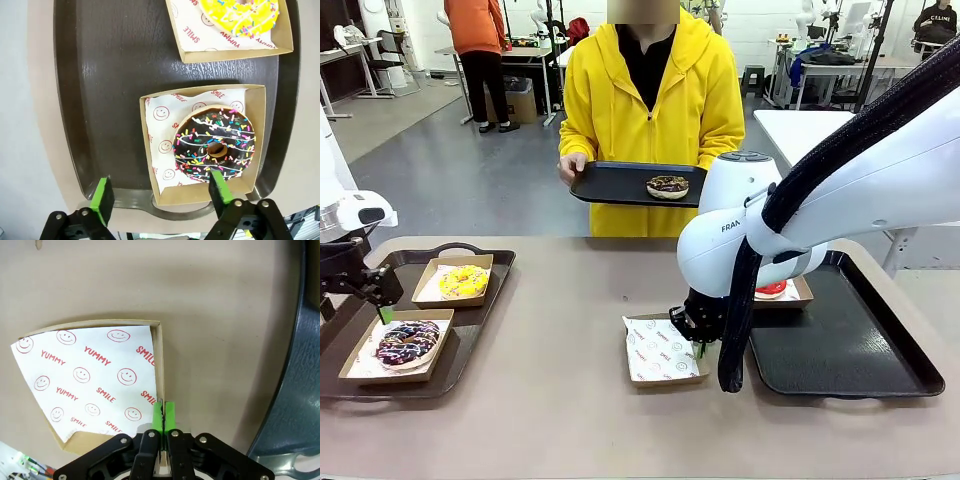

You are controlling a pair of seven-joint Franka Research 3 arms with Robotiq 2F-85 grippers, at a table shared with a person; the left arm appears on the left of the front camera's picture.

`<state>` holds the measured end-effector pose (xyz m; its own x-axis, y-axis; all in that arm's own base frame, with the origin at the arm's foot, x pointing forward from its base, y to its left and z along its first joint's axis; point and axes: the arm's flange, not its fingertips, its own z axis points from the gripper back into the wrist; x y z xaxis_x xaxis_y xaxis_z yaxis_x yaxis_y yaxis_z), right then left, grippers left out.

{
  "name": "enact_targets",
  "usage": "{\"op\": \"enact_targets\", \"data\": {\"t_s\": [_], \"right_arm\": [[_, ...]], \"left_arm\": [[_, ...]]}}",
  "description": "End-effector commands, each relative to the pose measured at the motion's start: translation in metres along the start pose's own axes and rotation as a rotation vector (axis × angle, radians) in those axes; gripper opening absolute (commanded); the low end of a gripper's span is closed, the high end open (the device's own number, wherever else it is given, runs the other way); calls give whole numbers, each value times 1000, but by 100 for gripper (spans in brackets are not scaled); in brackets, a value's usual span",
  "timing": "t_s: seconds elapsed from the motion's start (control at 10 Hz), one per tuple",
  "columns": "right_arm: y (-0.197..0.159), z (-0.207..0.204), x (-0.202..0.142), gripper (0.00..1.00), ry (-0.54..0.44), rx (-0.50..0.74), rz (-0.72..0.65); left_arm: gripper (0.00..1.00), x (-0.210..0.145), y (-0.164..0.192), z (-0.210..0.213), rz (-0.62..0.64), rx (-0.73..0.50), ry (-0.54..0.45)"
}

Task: Individually package the donuts and arrange them on the tray.
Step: Place the picked Paper togo box on the Handle tray while simultaneously picking up another Paper togo box from the table with the other hand.

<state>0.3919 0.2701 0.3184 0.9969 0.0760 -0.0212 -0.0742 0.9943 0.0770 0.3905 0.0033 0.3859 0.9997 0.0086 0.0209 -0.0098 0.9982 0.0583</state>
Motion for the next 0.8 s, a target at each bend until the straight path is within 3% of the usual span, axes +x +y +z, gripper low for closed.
{"op": "enact_targets", "data": {"t_s": [0.0,0.4,0.7], "right_arm": [[0,-7,0,0,-13,-9,-24],[-1,-7,1,0,-7,4,-55],[-2,12,13,0,48,-2,-115]], "left_arm": [[100,-4,2,1,-16,-13,-5],[100,-8,2,6,-10,-39,-14],[100,-28,20,51,-22,-297,-37]]}}
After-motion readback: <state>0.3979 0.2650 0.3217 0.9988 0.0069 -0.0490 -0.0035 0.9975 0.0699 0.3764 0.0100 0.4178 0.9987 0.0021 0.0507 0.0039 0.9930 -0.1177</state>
